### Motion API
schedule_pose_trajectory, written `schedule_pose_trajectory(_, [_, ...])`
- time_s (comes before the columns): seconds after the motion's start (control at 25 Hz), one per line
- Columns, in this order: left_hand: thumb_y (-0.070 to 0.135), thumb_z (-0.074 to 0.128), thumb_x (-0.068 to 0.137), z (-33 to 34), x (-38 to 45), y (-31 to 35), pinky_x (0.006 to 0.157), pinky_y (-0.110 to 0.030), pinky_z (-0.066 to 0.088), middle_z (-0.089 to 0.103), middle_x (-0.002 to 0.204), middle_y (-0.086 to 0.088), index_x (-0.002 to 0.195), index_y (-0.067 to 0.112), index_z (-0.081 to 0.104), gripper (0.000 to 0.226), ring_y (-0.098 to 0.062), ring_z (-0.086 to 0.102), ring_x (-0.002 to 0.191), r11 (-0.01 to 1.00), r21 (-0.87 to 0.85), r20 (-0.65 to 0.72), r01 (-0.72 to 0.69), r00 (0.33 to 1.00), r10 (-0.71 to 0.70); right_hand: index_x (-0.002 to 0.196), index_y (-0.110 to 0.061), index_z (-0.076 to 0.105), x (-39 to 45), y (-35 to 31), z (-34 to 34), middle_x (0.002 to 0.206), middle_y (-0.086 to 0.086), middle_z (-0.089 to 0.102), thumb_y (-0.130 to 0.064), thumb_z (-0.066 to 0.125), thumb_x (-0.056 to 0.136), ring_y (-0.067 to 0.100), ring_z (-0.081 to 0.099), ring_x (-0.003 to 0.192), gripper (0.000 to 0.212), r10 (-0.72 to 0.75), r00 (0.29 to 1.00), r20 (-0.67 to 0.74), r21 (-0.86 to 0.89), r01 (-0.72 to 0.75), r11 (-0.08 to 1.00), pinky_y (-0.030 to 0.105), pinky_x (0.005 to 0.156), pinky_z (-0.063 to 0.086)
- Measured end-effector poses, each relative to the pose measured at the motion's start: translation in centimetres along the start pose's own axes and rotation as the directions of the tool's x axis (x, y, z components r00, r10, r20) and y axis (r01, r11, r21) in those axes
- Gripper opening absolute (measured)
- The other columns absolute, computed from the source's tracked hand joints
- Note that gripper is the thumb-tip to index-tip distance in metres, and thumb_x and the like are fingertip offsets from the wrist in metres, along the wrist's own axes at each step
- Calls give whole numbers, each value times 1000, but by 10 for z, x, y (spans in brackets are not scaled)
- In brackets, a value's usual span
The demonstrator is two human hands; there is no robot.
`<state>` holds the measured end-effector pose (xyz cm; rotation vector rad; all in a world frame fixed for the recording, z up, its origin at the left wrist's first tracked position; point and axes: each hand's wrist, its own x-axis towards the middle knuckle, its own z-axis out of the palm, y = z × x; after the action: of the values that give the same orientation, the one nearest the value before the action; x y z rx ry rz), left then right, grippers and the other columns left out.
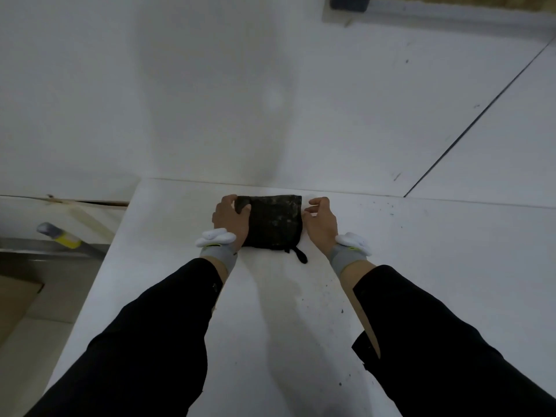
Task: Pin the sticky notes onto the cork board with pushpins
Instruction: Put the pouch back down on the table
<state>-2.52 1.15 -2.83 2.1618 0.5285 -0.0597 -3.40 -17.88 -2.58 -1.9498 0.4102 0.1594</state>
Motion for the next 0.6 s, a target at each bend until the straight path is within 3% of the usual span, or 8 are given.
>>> schedule_pose_trajectory(0.16, [32,51,91,-3,-19,8,95,-39,43,57,119,-10,114,16,51,28,-30,53,110,985,65,-29,-162,986,164,109,-12,49,-14,13,-36,106,5,58,-18,50,93,21,54,86,17,-53,998,-24,-130,49,990,27,71,38])
schedule_pose_trajectory(0.36, [30,50,92,9,-66,30,79,-27,37,62,110,-4,106,17,55,20,-17,54,91,974,19,-30,-226,974,226,99,-17,54,-49,20,-85,99,6,64,-17,47,92,28,63,83,10,-34,997,-74,-102,26,994,33,67,49])
schedule_pose_trajectory(0.6, [26,52,91,41,-140,50,72,-24,37,60,98,1,97,18,56,10,-15,55,85,948,10,92,-317,945,315,88,-16,58,-101,46,-145,87,3,66,-13,46,90,24,60,75,12,-20,996,-89,-94,12,996,36,70,51])
